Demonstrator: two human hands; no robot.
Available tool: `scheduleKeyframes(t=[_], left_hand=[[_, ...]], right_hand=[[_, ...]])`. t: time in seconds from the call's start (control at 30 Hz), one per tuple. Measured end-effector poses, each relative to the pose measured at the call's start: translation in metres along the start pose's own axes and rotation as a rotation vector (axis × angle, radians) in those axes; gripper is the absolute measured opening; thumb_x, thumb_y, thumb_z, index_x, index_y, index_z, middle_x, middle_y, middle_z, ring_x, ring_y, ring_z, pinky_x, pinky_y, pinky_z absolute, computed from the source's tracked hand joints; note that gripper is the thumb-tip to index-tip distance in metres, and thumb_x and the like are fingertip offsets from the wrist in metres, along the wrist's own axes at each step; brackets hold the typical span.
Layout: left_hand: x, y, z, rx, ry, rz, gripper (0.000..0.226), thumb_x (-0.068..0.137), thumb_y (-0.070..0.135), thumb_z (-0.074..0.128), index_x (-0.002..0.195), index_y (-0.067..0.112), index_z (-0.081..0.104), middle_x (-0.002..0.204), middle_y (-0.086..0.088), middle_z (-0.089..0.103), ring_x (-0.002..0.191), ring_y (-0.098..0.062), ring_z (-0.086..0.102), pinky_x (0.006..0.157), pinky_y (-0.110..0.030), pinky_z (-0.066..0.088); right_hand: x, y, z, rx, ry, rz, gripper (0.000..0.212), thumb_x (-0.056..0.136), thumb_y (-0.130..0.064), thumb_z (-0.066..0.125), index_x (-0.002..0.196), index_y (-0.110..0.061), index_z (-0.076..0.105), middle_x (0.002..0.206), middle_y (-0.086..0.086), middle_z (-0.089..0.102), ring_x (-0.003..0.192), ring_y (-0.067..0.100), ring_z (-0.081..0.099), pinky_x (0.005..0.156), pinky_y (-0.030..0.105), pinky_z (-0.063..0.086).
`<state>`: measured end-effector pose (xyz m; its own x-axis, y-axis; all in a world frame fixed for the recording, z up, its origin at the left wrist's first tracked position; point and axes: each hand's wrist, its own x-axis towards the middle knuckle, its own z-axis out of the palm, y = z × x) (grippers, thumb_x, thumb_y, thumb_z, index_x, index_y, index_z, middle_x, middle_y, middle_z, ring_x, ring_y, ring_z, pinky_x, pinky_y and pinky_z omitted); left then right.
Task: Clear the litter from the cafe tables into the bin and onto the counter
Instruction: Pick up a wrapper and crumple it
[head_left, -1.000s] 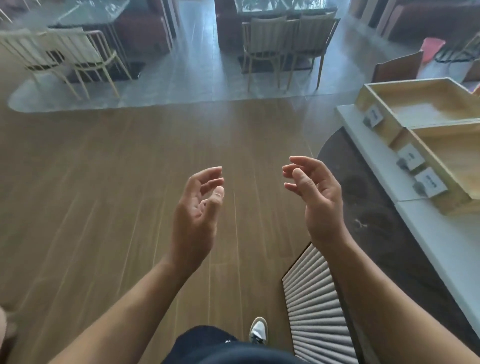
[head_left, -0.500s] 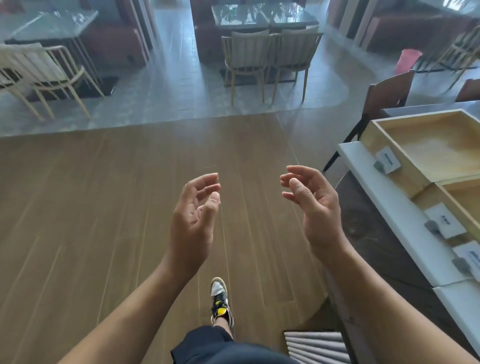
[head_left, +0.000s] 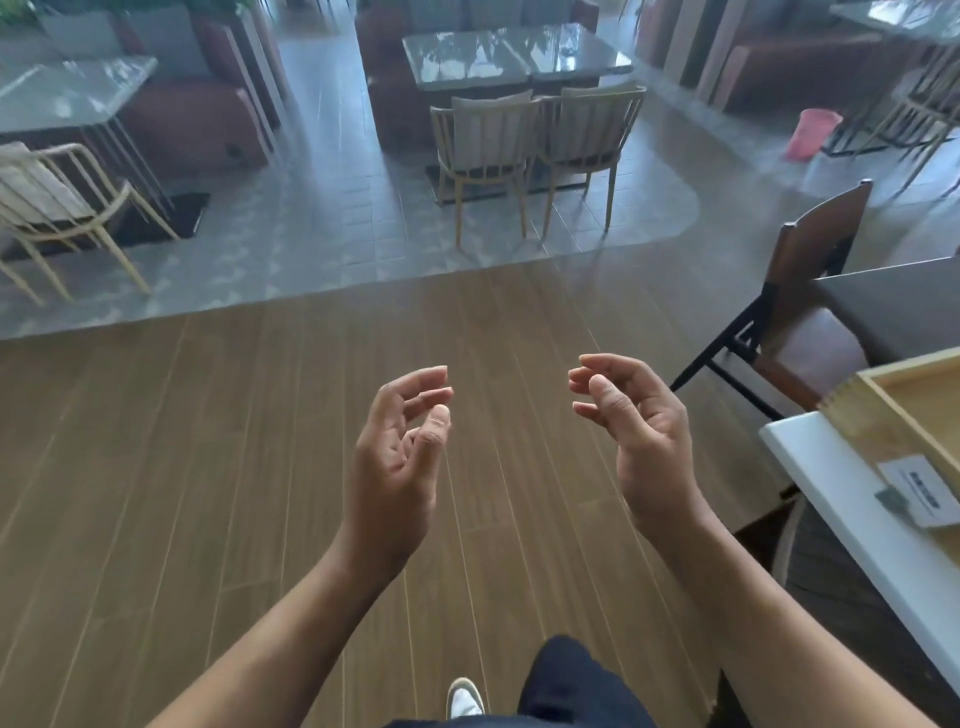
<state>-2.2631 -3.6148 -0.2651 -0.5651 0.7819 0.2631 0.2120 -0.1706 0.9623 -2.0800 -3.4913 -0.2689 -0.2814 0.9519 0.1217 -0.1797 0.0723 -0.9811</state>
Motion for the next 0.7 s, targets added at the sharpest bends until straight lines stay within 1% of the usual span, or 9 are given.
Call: scheduleKeyframes(t=[0.2, 0.33, 0.47, 0.6, 0.7], left_hand=[[0.101, -0.032, 0.035, -0.010, -0.015, -0.021, 0.039, 0.094, 0.042, 0.055, 0.127, 0.023, 0.063, 0.125, 0.009, 0.070, 0.124, -0.024, 0.066, 0.100, -0.057, 0.057], [0.194, -0.051, 0.077, -0.007, -0.016, 0.003, 0.039, 0.094, 0.041, 0.055, 0.127, 0.021, 0.062, 0.123, 0.011, 0.070, 0.124, -0.022, 0.066, 0.101, -0.054, 0.057], [0.283, -0.061, 0.122, 0.009, -0.005, 0.002, 0.032, 0.099, 0.026, 0.056, 0.128, 0.014, 0.061, 0.124, 0.005, 0.069, 0.123, -0.022, 0.067, 0.103, -0.054, 0.056], [0.363, -0.065, 0.161, 0.008, 0.009, 0.032, 0.033, 0.099, 0.028, 0.056, 0.129, 0.016, 0.062, 0.123, 0.007, 0.071, 0.123, -0.022, 0.067, 0.103, -0.050, 0.057], [0.414, -0.069, 0.191, -0.014, 0.005, 0.034, 0.040, 0.095, 0.038, 0.055, 0.129, 0.018, 0.062, 0.123, 0.006, 0.070, 0.123, -0.022, 0.067, 0.102, -0.045, 0.058]], right_hand=[[0.108, 0.023, 0.014, 0.053, 0.000, 0.014, 0.020, 0.095, -0.024, 0.063, 0.111, -0.018, 0.074, 0.105, 0.004, 0.077, 0.108, 0.024, 0.072, 0.095, 0.044, 0.058], [0.213, 0.039, 0.019, 0.097, -0.009, -0.001, 0.020, 0.095, -0.024, 0.063, 0.110, -0.018, 0.074, 0.103, 0.001, 0.076, 0.105, 0.020, 0.072, 0.093, 0.040, 0.058], [0.319, 0.044, 0.021, 0.123, -0.049, 0.018, 0.020, 0.094, -0.026, 0.064, 0.110, -0.018, 0.074, 0.101, 0.000, 0.076, 0.103, 0.019, 0.071, 0.093, 0.039, 0.058], [0.407, 0.038, 0.010, 0.117, -0.085, -0.003, 0.017, 0.094, -0.028, 0.066, 0.107, -0.022, 0.075, 0.102, 0.002, 0.076, 0.103, 0.020, 0.071, 0.090, 0.036, 0.058], [0.464, 0.034, -0.009, 0.102, -0.064, -0.007, 0.019, 0.093, -0.029, 0.066, 0.107, -0.021, 0.075, 0.102, 0.001, 0.076, 0.103, 0.019, 0.071, 0.090, 0.035, 0.058]])
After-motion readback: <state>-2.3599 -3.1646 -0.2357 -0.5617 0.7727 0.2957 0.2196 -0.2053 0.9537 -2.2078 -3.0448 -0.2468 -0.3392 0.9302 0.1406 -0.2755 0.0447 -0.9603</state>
